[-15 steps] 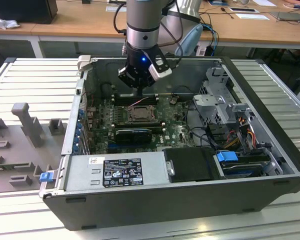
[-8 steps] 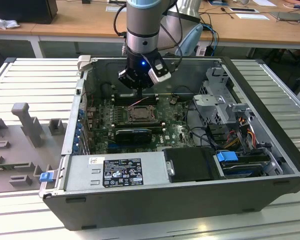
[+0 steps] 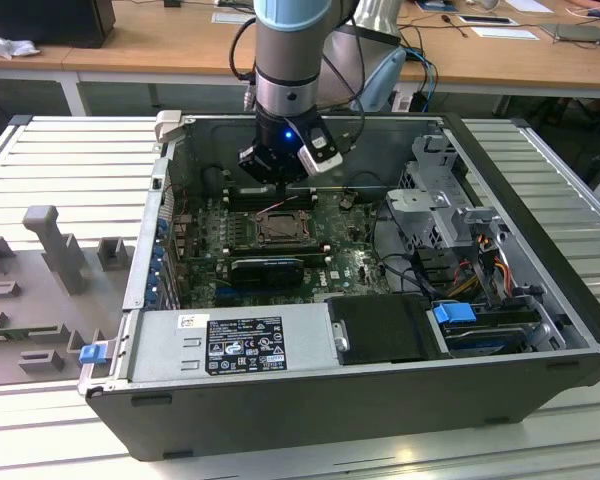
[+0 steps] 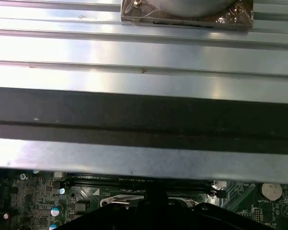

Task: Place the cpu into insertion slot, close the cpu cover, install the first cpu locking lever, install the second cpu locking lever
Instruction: 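Install the first cpu locking lever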

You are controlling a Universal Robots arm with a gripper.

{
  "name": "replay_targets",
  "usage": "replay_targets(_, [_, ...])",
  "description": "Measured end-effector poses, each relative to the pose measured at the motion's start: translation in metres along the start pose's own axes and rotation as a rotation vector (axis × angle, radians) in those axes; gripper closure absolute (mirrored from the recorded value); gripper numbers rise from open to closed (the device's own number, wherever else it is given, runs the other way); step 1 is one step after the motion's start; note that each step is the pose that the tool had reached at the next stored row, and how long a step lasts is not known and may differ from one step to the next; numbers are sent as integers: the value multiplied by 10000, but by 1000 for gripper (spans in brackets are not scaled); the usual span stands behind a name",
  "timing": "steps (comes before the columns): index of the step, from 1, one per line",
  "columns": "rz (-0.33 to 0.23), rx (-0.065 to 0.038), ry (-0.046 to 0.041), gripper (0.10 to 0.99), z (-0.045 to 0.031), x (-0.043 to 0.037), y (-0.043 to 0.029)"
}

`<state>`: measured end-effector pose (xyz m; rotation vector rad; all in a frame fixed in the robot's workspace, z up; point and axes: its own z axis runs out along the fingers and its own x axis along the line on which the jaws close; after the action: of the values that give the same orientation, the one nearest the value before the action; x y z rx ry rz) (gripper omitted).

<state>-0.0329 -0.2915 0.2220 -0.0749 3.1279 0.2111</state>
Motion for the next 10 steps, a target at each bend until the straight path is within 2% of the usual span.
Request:
replay_targets(7, [-2, 1, 1, 980, 56, -136, -14])
replay_targets(10, [-9, 0, -1, 980, 75, -157, -17])
